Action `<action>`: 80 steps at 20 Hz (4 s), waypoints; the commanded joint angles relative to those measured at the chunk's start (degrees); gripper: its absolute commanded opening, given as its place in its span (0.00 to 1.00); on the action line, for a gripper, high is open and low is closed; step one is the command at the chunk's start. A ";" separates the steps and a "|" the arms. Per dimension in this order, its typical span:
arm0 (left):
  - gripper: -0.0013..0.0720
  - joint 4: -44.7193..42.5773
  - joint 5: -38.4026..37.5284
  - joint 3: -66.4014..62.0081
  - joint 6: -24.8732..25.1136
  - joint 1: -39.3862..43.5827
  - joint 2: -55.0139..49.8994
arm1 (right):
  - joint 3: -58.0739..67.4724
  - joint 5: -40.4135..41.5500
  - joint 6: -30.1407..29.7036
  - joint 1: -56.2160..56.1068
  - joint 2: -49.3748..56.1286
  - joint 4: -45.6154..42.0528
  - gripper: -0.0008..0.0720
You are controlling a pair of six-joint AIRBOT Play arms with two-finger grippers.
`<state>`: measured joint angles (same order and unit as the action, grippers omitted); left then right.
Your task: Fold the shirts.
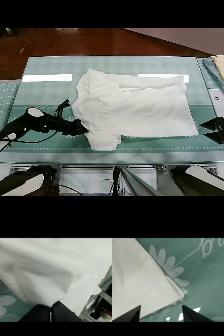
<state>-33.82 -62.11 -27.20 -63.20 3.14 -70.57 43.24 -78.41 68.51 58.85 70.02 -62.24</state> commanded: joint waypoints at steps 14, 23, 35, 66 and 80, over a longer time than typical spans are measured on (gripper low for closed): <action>0.08 0.02 -1.79 -6.91 0.24 -0.02 0.11 | -6.58 19.19 8.90 -10.47 5.09 4.92 0.68; 0.07 0.50 -3.96 -16.52 1.27 -1.92 3.10 | -2.51 13.38 -5.90 -14.93 -4.98 33.83 0.05; 0.07 1.68 -9.14 -85.40 -2.12 -23.78 19.76 | 51.30 17.97 1.86 -17.11 -27.45 52.59 0.05; 0.07 -26.62 -4.52 -50.18 -9.46 -6.32 2.34 | 35.50 11.56 16.13 -49.79 1.60 -20.81 0.05; 0.07 -26.23 29.14 -50.82 -9.25 -0.50 -19.87 | 35.50 48.85 17.88 -49.66 19.23 -17.14 0.05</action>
<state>-59.99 -37.54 -77.97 -72.44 1.10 -85.84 78.76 -33.26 86.21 9.26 85.60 -79.72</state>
